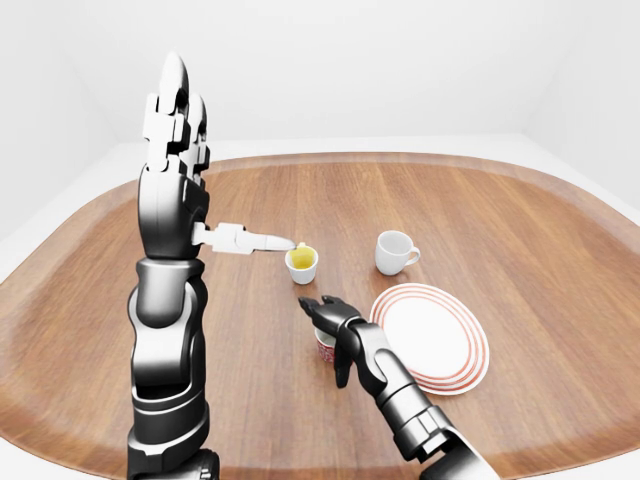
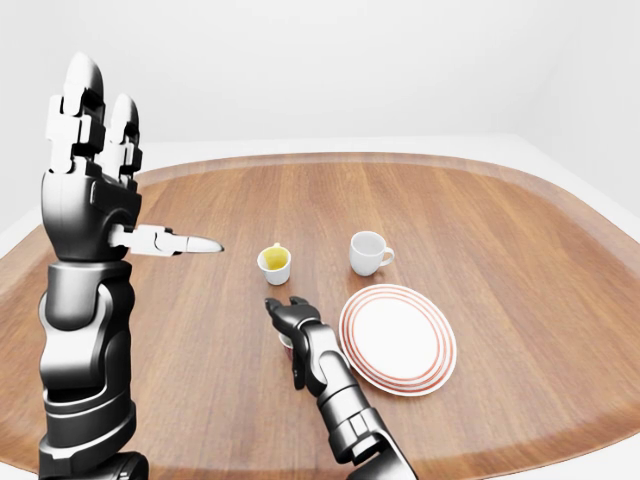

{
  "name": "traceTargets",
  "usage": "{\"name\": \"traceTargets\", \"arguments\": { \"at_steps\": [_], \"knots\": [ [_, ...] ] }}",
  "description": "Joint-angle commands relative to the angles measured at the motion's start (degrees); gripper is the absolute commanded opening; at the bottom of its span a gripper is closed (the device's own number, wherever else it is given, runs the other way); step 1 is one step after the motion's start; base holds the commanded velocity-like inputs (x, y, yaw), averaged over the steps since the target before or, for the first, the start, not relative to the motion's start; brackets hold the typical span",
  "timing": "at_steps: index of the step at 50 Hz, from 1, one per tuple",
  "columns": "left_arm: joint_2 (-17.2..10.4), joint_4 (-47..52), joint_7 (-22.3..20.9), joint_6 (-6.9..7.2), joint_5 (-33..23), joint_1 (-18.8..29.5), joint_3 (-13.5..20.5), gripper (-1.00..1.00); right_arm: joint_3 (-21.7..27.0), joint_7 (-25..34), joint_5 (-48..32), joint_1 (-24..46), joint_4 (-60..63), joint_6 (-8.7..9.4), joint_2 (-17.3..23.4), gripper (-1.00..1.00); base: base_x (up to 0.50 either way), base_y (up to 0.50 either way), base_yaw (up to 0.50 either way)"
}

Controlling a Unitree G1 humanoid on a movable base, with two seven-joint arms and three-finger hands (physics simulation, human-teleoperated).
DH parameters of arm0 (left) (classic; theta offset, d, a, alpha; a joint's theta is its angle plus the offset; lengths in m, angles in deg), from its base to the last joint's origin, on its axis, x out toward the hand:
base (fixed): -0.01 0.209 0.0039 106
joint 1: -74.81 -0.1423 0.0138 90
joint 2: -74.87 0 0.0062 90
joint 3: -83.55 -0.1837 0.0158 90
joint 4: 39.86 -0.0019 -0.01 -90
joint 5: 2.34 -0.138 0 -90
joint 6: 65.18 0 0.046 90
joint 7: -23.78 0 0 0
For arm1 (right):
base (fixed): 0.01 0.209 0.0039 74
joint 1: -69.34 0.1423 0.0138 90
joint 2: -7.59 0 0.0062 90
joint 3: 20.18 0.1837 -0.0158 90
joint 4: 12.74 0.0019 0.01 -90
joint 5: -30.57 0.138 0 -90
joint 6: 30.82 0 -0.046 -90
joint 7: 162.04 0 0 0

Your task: Pick up the red mug and put it on the plate

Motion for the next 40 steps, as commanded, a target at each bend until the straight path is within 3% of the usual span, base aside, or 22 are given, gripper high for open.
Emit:
{"name": "traceTargets", "arguments": {
  "at_steps": [1, 14, 34, 35, 36, 37, 40],
  "knots": [
    [0.0, -0.31, 0.1, 0.0, 0.26, -0.62, 0.17, 1.0, 0.14, -2.9, 0.94, 0.49, -4.48, 0.0, 0.05, 1.0, 0.0, 0.0, 0.0],
    [-0.18, -0.22, 0.19, 0.0, 0.49, -0.72, 0.37, 1.0, 0.6, -6.04, 2.43, 1.12, -9.46, 0.0, 0.53, 1.0, 0.0, 0.0, 0.0],
    [-0.19, -0.34, 0.29, 0.0, 0.65, -0.52, 0.36, 1.0, 0.28, -4.84, 2.2, 0.25, -7.3, 0.0, 0.77, 1.0, 0.0, 0.0, 0.0],
    [-0.16, -0.39, 0.32, 0.0, 0.63, -0.56, 0.3, 1.0, 0.25, -4.73, 2.17, 0.14, -7.1, 0.0, 0.75, 0.76, 0.0, 0.0, 0.0],
    [-0.11, -0.55, 0.34, 0.0, 0.58, -0.63, 0.2, 1.0, 0.22, -4.66, 2.15, 0.01, -6.94, 0.0, 0.75, -0.25, 0.0, 0.0, 0.0],
    [-0.07, -0.74, 0.35, 0.0, 0.56, -0.65, 0.18, 1.0, 0.22, -4.64, 2.16, -0.07, -6.84, 0.0, 0.74, -0.91, 0.0, 0.0, 0.0],
    [-0.02, -0.91, 0.35, 0.0, 0.52, -0.68, 0.12, 1.0, 0.16, -4.55, 2.11, -0.29, -6.64, 0.0, 0.76, -1.0, 0.0, 0.0, 0.0]
  ]
}}
